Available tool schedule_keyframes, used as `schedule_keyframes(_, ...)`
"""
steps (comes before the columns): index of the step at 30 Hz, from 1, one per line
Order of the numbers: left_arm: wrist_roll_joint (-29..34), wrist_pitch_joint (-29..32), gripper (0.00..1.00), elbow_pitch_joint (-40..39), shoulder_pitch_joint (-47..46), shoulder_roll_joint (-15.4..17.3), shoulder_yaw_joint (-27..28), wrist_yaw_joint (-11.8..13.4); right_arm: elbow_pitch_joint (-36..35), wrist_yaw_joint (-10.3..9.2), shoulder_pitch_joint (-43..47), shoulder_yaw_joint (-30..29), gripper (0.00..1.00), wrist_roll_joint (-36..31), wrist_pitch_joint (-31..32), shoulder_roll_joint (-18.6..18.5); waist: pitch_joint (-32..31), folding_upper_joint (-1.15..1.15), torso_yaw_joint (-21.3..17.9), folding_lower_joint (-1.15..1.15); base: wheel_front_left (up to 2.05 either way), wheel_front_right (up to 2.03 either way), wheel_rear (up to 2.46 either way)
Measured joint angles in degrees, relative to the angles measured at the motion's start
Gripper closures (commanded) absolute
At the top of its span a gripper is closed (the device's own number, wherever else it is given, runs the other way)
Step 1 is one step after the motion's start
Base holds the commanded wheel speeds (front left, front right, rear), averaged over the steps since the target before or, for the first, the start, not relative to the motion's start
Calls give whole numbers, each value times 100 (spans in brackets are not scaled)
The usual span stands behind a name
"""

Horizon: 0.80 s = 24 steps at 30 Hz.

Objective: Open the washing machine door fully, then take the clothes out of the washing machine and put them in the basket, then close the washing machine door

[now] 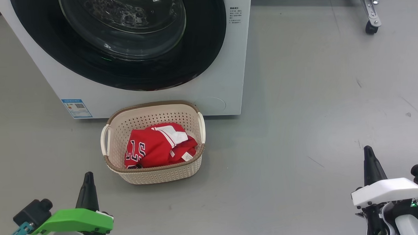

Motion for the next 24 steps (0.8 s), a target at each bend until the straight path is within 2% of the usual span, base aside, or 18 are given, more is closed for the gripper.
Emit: schedule_keyframes(24,-1370,458,100,-140,0,8,274,-12,81,76,-63,-325,100,1589,460,113,-108,0,-18,0,0,0,0)
